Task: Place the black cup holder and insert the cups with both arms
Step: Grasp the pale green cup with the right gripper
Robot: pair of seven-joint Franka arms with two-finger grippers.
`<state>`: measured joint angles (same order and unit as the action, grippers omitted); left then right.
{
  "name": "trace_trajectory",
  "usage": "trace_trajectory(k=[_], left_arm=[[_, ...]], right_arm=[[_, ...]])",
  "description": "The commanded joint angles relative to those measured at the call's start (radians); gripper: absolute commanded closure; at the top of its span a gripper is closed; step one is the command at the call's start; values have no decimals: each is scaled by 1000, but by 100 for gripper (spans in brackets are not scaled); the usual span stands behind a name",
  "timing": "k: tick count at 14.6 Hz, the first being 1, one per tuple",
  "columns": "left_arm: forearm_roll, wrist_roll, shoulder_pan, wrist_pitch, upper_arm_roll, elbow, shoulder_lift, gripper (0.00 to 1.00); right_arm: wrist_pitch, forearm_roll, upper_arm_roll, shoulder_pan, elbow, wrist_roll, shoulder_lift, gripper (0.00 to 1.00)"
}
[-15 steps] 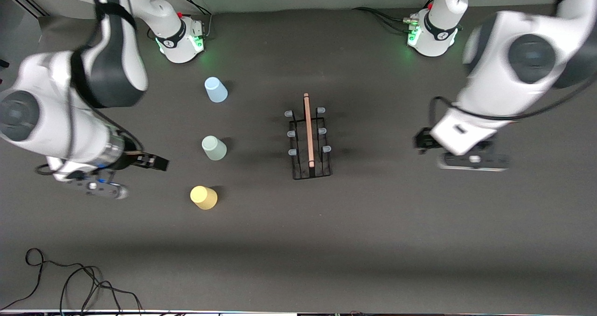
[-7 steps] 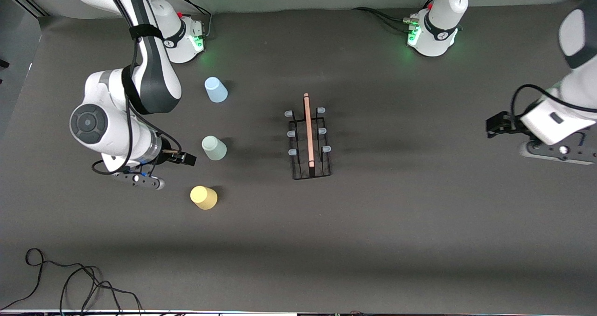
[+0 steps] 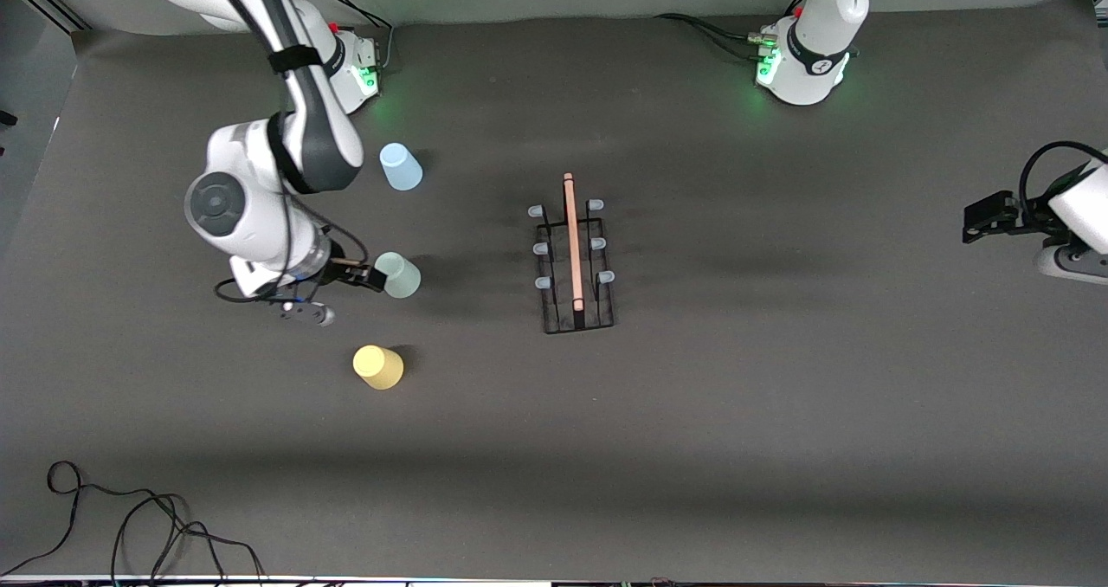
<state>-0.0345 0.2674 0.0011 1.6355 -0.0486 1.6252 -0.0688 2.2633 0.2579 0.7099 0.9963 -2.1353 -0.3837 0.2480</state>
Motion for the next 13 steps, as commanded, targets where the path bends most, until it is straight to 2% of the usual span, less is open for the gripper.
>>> trace_trajectory(k=[1,9,13], left_arm=[[25,42,22,-28,12,-39,12,0],[27,42,20,-28,12,-54,7,0],[28,41,19,-29,12,-54,7,0]], right_arm=[[137,9,6,24,-115,-18,-23,0],[242,185,5,119,-135,-3,129,0],[243,195,2,142,-137,6,169,0]])
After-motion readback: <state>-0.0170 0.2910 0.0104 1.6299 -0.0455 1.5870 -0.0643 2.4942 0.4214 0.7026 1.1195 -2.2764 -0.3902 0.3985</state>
